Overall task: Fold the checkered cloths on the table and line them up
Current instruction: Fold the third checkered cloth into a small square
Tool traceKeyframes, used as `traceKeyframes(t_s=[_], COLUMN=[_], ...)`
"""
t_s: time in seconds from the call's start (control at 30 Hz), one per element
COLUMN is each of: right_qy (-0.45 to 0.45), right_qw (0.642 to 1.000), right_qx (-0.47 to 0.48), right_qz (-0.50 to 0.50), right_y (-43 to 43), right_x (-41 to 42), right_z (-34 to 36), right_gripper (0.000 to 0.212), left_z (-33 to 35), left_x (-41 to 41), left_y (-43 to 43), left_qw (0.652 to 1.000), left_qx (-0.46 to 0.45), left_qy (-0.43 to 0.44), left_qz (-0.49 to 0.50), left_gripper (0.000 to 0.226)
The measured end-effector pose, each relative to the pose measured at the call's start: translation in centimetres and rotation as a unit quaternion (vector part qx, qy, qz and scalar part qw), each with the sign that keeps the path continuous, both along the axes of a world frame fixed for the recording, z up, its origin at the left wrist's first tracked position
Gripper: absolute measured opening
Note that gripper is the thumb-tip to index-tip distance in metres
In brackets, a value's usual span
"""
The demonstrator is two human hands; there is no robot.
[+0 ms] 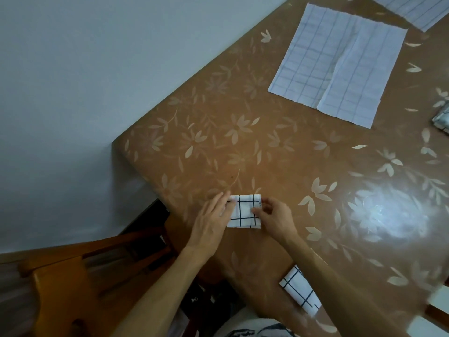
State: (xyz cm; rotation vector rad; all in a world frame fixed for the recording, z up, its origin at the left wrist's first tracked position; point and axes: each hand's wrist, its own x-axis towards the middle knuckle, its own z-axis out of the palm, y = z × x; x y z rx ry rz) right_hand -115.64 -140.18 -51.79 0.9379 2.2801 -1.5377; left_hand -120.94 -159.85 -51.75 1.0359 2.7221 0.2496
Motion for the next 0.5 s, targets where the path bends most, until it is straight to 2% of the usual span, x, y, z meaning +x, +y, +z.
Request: traceKeyframes(t_s=[0.07,0.1,0.17,0.23,0.37,0.5], right_qy=[0.017,0.036,0.098,0.143,0.152,0.102], right_qw=[0.999,0.993,0.961,0.922,0.873,0.868], right_qx=[0.046,0.103,0.251,0.342,0.363,0.356], right_qz=[0.023,0.04,0.07,0.114,0.288,0.329], right_y=[-0.4,-0.6,-1.4,-2.3,-4.6,-4.4], right_x=[0.2,0.5,1.0,1.0,1.0,1.2], right_z=[0.2,0.3,0.3,-0.1,-2.6,-4.4], right_gripper=[0.031,0.033,0.039,0.047,0.058,0.057], left_z=[-1.0,-1.3,-1.6,-2.0,-2.2,-1.9], left_x=[0.0,0.1,0.4,0.6,0.8,0.5], left_y=[0.2,0.2,0.2,-0.1,-0.4,-0.8], left_qw=[0.999,0.998,0.998,0.997,0.994,0.993], left_qx=[-0.03,-0.042,-0.052,-0.069,-0.097,-0.111], left_qy=[-0.024,-0.028,-0.024,-0.013,-0.012,-0.027], left_qz=[-0.03,-0.032,-0.031,-0.033,-0.042,-0.035], left_gripper=[0.09,0.093,0.091,0.088,0.076,0.063])
